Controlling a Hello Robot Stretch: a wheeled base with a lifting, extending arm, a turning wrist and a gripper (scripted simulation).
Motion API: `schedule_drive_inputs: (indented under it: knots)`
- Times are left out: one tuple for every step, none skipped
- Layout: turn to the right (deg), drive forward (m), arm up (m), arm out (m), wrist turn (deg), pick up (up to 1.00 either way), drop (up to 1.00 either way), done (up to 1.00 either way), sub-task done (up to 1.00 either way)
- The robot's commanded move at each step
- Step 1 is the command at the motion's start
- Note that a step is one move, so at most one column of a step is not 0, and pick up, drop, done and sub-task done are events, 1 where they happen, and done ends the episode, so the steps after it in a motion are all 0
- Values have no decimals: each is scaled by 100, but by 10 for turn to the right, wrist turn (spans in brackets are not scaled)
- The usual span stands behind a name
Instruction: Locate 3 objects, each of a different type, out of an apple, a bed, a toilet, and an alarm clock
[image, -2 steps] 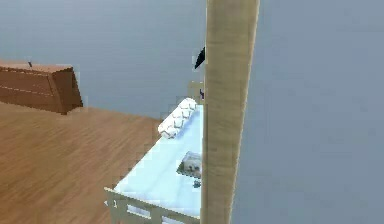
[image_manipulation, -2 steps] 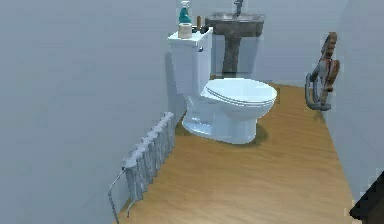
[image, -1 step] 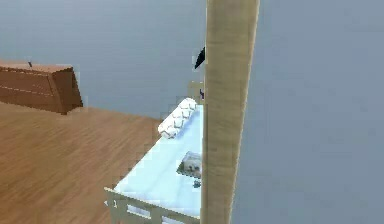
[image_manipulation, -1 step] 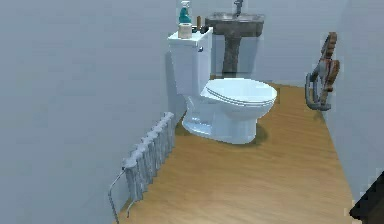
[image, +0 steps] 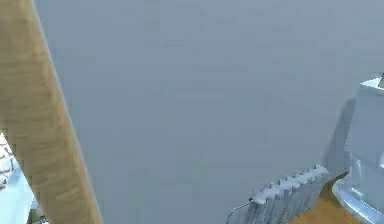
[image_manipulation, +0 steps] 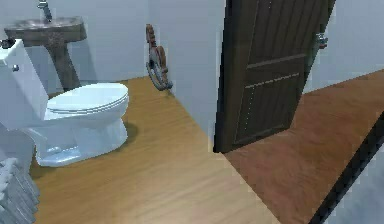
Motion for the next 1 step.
schedule_drive_inputs:
  knots:
    - [180, 0, 0, 0, 0, 0, 0, 0, 0]
